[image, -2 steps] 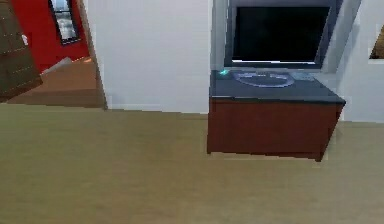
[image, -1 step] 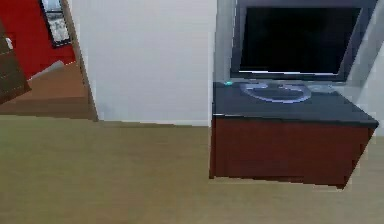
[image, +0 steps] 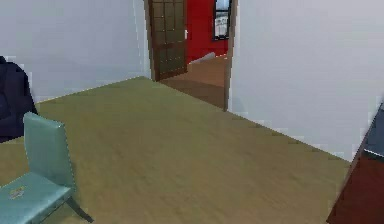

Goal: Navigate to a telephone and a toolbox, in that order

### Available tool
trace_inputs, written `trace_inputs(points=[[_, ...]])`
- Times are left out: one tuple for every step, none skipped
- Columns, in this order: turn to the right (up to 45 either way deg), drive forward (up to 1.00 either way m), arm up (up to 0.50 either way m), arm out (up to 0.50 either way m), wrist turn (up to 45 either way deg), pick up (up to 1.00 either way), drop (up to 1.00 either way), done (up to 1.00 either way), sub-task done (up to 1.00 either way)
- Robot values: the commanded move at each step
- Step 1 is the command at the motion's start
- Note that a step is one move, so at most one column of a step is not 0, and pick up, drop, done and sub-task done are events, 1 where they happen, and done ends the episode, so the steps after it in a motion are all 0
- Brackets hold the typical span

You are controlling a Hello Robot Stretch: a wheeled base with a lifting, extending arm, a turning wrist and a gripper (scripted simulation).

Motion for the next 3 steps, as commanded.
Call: trace_inputs(points=[[0.0, 1.0, 0.0, 0.0, 0.0, 0.0, 0.0, 0.0, 0.0], [-3.0, 0.0, 0.0, 0.0, 0.0, 0.0, 0.0, 0.0, 0.0], [0.0, 1.0, 0.0, 0.0, 0.0, 0.0, 0.0, 0.0, 0.0]])
